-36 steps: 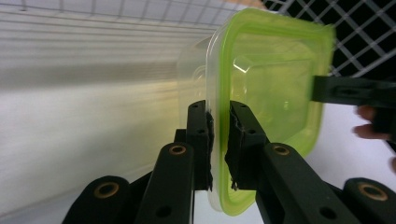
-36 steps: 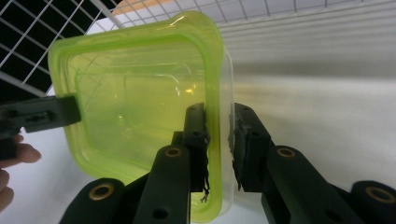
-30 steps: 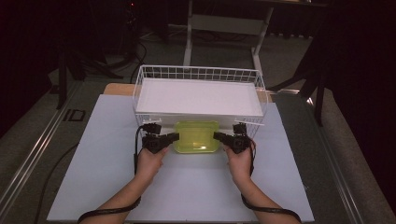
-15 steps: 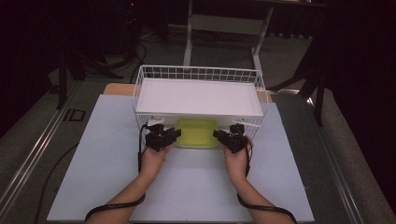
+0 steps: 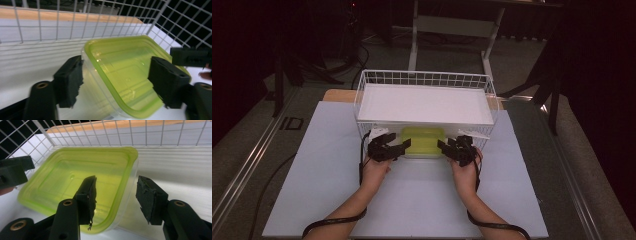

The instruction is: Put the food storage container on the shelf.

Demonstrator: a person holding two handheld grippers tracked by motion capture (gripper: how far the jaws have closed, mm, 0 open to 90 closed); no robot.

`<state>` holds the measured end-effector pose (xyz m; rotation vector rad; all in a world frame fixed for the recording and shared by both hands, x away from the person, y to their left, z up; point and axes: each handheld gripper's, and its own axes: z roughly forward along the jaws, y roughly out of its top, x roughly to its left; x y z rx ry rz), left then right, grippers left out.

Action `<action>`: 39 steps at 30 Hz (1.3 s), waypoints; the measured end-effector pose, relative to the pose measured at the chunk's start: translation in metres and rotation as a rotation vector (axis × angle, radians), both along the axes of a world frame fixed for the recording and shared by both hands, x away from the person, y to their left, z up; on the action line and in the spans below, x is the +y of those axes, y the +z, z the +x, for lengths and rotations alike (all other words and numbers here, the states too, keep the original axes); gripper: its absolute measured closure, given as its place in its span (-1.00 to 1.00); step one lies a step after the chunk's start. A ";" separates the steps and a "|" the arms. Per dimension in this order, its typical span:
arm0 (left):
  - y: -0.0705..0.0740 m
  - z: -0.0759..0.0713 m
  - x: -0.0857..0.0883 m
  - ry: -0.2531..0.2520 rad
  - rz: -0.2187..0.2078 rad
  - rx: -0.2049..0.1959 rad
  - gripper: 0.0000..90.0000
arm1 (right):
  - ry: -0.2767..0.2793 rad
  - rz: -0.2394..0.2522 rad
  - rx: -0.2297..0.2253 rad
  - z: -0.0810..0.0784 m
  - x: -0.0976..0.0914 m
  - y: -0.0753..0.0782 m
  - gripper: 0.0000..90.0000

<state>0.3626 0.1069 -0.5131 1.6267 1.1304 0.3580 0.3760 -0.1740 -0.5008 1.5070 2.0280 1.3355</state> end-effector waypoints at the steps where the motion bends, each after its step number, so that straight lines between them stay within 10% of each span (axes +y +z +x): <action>1: 0.000 -0.003 0.000 -0.001 -0.015 -0.017 -0.46 | 0.006 -0.006 -0.006 -0.002 0.000 0.002 0.10; 19: 0.027 -0.061 0.015 -0.165 0.018 -0.053 -0.81 | 0.125 -0.058 -0.077 -0.050 0.014 0.029 0.15; 31: 0.027 -0.101 0.038 -0.185 0.036 -0.045 -0.81 | 0.196 -0.124 -0.016 -0.060 0.036 0.013 1.00; 39: 0.010 -0.119 0.050 -0.178 0.057 -0.048 -0.81 | 0.206 -0.139 0.019 -0.052 0.047 0.001 1.00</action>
